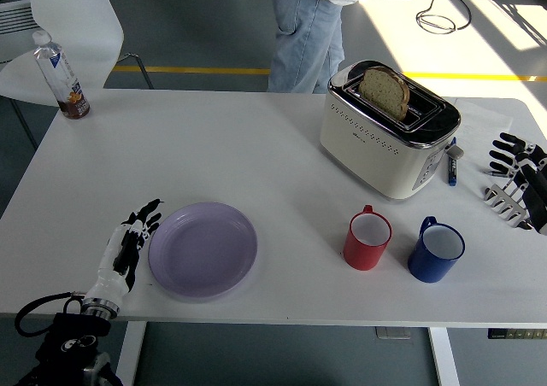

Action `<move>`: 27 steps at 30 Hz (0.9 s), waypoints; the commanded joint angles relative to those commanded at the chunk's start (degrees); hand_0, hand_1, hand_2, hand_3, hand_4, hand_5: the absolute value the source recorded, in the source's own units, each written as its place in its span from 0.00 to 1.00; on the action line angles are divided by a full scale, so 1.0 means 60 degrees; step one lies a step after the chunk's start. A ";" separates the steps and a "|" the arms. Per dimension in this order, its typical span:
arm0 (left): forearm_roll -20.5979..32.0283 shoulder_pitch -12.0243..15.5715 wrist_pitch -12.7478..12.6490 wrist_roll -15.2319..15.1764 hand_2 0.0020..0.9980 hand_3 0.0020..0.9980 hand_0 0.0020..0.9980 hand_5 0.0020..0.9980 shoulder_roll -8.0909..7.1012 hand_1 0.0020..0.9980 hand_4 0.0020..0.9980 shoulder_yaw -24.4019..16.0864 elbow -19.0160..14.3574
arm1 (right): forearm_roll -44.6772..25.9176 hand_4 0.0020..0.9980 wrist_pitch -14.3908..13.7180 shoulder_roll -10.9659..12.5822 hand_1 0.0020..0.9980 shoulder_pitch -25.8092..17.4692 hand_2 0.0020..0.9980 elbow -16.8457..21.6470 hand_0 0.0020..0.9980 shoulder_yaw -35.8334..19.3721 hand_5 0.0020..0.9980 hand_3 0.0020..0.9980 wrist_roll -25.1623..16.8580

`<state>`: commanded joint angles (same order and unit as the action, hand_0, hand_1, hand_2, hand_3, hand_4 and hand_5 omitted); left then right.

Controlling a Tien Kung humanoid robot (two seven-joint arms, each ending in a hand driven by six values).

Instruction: Push plate across desktop,pick up the break from the machine,place the break in the plate

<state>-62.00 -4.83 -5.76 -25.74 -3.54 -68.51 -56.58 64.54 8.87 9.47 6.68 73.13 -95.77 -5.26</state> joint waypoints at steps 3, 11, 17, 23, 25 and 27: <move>0.0153 -0.0012 0.0056 0.0001 0.95 0.86 0.90 1.00 -0.0013 0.91 0.53 0.0118 0.0027 | 0.0001 0.47 0.0000 -0.0003 0.76 0.0006 0.76 0.0002 0.81 -0.0010 0.59 0.74 -0.0001; 0.0361 -0.0028 0.0182 0.0045 0.95 0.87 0.87 1.00 -0.0010 0.90 0.53 0.0310 0.0048 | 0.0005 0.47 -0.0004 -0.0005 0.76 0.0011 0.76 0.0006 0.81 -0.0034 0.59 0.74 -0.0002; 0.0508 -0.0142 0.0257 0.0052 0.95 0.86 0.86 1.00 -0.0002 0.89 0.53 0.0462 -0.0010 | 0.0002 0.47 -0.0005 -0.0021 0.76 0.0033 0.76 -0.0004 0.81 -0.0035 0.59 0.74 0.0000; 0.0653 -0.0278 0.0332 0.0082 0.95 0.86 0.85 1.00 -0.0004 0.89 0.52 0.0588 0.0124 | -0.0001 0.47 -0.0002 -0.0037 0.76 0.0063 0.76 -0.0002 0.81 -0.0039 0.59 0.74 -0.0001; 0.0714 -0.0304 0.0367 0.0098 0.95 0.86 0.85 1.00 0.0000 0.89 0.52 0.0640 0.0161 | -0.0002 0.47 -0.0004 -0.0044 0.76 0.0067 0.76 -0.0003 0.81 -0.0040 0.59 0.74 0.0000; 0.0793 -0.0329 0.0403 0.0108 0.95 0.86 0.85 1.00 0.0013 0.89 0.52 0.0694 0.0194 | -0.0001 0.47 -0.0006 -0.0049 0.76 0.0066 0.76 -0.0004 0.81 -0.0040 0.59 0.74 0.0001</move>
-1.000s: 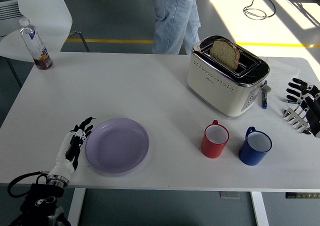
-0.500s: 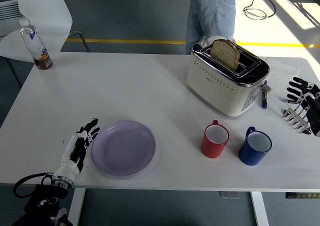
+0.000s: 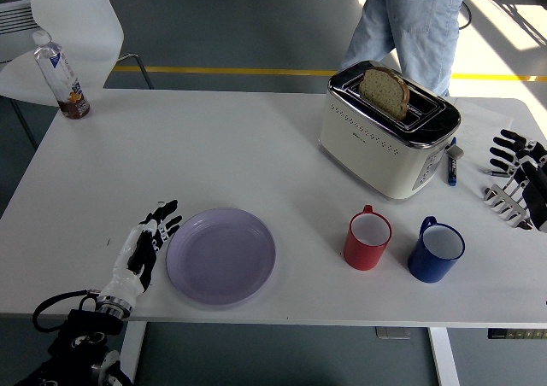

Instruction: Push plate across desktop,pick up the break from the machine,place the break in the plate

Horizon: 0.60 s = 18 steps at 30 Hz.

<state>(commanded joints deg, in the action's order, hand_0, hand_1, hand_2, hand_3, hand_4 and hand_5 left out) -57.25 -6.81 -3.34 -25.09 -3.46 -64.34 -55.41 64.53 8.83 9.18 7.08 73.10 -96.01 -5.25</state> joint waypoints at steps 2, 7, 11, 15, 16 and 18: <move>0.0043 -0.0024 0.0028 0.0011 0.94 0.86 0.84 1.00 0.0010 0.89 0.52 0.0053 0.0008 | 0.0000 0.47 -0.0001 -0.0004 0.76 0.0002 0.76 -0.0002 0.81 0.0002 0.59 0.74 0.0000; 0.0094 -0.0076 0.0105 0.0041 0.94 0.86 0.84 1.00 0.0039 0.89 0.52 0.0184 -0.0040 | -0.0002 0.47 0.0000 -0.0002 0.76 -0.0004 0.76 -0.0010 0.81 0.0046 0.59 0.74 -0.0001; 0.0124 -0.0107 0.0153 0.0072 0.94 0.86 0.82 1.00 0.0013 0.87 0.52 0.0337 -0.0061 | -0.0004 0.47 0.0004 0.0000 0.76 -0.0020 0.76 -0.0018 0.81 0.0100 0.59 0.74 0.0003; 0.0150 -0.0114 0.0196 0.0096 0.93 0.85 0.81 1.00 0.0017 0.86 0.52 0.0469 0.0002 | -0.0008 0.47 0.0007 0.0006 0.76 -0.0041 0.76 -0.0019 0.81 0.0132 0.59 0.74 0.0005; 0.0161 -0.0109 0.0205 0.0097 0.93 0.85 0.81 1.00 0.0036 0.86 0.52 0.0481 0.0038 | -0.0010 0.47 0.0007 0.0008 0.76 -0.0051 0.76 -0.0019 0.81 0.0138 0.59 0.74 0.0004; 0.0180 -0.0102 0.0219 0.0099 0.93 0.85 0.81 1.00 0.0061 0.86 0.52 0.0510 0.0093 | -0.0015 0.47 0.0007 0.0009 0.76 -0.0068 0.76 -0.0019 0.81 0.0147 0.59 0.74 0.0003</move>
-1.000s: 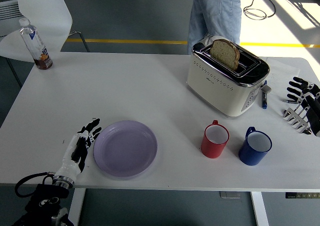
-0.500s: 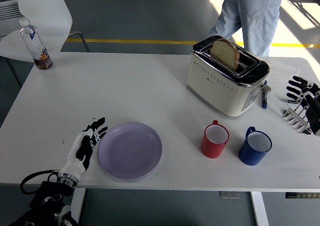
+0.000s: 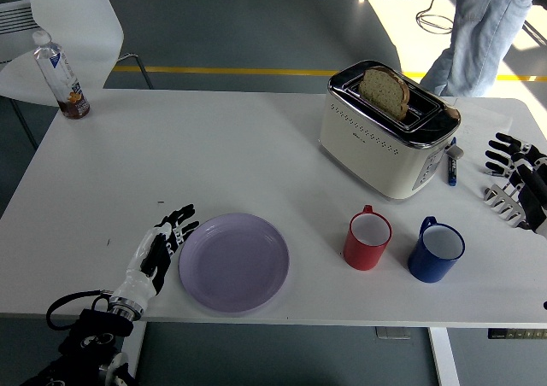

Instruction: Push plate across desktop,pick up the break from the machine,place the break in the plate

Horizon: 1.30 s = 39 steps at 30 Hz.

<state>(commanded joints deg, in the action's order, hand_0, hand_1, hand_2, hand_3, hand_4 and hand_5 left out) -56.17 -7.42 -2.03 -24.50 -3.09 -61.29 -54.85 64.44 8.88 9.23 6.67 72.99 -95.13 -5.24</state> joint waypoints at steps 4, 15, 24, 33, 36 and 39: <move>0.0025 -0.0003 0.0021 -0.0007 0.93 0.85 0.81 1.00 0.0046 0.85 0.52 0.0073 0.0077 | -0.0006 0.47 0.0004 0.0000 0.77 -0.0040 0.76 -0.0002 0.81 0.0026 0.60 0.74 -0.0001; 0.0073 -0.0091 0.0062 -0.0015 0.92 0.85 0.81 1.00 0.0171 0.85 0.52 0.0246 0.0133 | -0.0002 0.47 0.0004 -0.0004 0.76 -0.0116 0.76 -0.0004 0.81 0.0057 0.59 0.74 -0.0003; 0.0134 -0.0321 0.0083 -0.0006 0.92 0.84 0.81 1.00 0.0302 0.85 0.52 0.0384 0.0297 | 0.0007 0.47 0.0004 -0.0030 0.76 -0.0036 0.76 -0.0006 0.81 0.0044 0.59 0.74 -0.0004; 0.0124 -0.0425 0.0051 -0.0016 0.92 0.84 0.80 1.00 0.0349 0.85 0.52 0.0418 0.0306 | 0.0012 0.47 -0.0008 -0.0050 0.76 0.0016 0.76 0.0012 0.81 0.0046 0.60 0.74 -0.0008; -0.0012 -0.0404 -0.0128 -0.0025 0.92 0.84 0.80 1.00 0.0334 0.85 0.52 0.0308 0.0184 | -0.0026 0.47 -0.0032 -0.0046 0.76 0.0021 0.76 0.0064 0.81 0.0063 0.60 0.74 -0.0033; -0.0263 -0.0355 -0.0326 0.0039 0.92 0.84 0.81 1.00 0.0296 0.85 0.53 0.0004 0.0000 | 0.0049 0.47 -0.0129 0.0014 0.77 0.0046 0.76 0.0272 0.81 0.0134 0.59 0.74 -0.0093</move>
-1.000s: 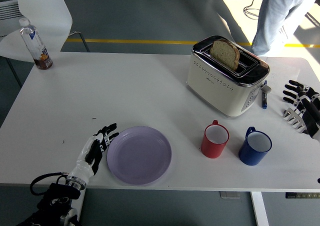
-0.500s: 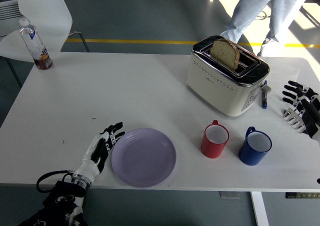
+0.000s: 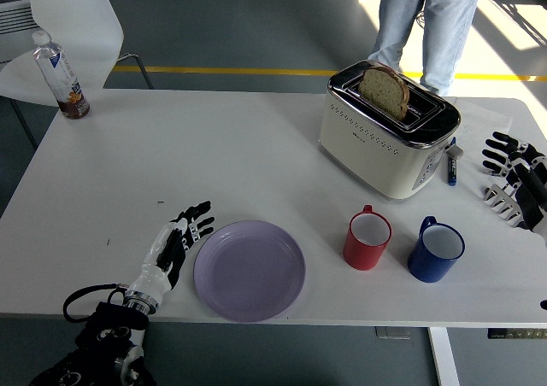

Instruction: Push plate across desktop,pick up the break from the machine,place the break in the plate

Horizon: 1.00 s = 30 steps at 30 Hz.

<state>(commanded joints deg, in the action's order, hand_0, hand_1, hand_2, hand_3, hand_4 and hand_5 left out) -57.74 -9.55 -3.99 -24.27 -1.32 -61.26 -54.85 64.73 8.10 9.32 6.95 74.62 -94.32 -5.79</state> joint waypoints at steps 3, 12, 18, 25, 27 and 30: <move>-0.0221 0.0065 -0.0099 0.0052 0.92 0.84 0.81 1.00 -0.0059 0.85 0.53 -0.0289 -0.0179 | 0.0278 0.47 -0.0193 0.0089 0.77 0.0072 0.76 0.0207 0.81 0.0084 0.59 0.74 -0.0106; -0.0747 0.0348 -0.0199 0.0295 0.91 0.84 0.81 1.00 0.0020 0.84 0.53 -0.2108 -0.0530 | 0.1362 0.71 -0.1682 0.1471 0.83 0.1402 0.86 0.0234 0.87 0.1407 0.31 0.86 -0.0475; -0.0887 0.0656 -0.0135 0.0488 0.91 0.84 0.80 1.00 0.0220 0.84 0.53 -0.3066 -0.0782 | 0.3030 0.73 -0.2283 0.2219 0.84 0.2765 0.88 -0.0279 0.89 0.2714 0.23 0.87 -0.0004; -0.0550 0.1202 0.0010 0.0806 0.90 0.83 0.81 1.00 0.0220 0.83 0.53 -0.4574 -0.1300 | 0.3639 0.75 -0.2109 0.2399 0.85 0.4371 0.88 -0.1228 0.89 0.4373 0.21 0.88 0.0491; -0.0340 0.1302 0.0048 0.0852 0.90 0.83 0.81 1.00 0.0220 0.83 0.53 -0.4815 -0.1374 | 0.3662 0.75 -0.2144 0.2318 0.85 0.4798 0.88 -0.1627 0.89 0.4850 0.21 0.88 0.0602; -0.0272 0.1375 0.0071 0.0878 0.89 0.82 0.81 1.00 0.0220 0.83 0.53 -0.4985 -0.1458 | 0.3631 0.77 -0.2225 0.2178 0.84 0.5208 0.87 -0.2043 0.88 0.5297 0.21 0.86 0.0665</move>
<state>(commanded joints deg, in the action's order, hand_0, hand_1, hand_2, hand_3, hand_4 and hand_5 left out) -59.38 -1.30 -3.56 -19.00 0.00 -91.17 -63.60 86.52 -5.25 22.39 38.20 62.36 -62.54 -1.80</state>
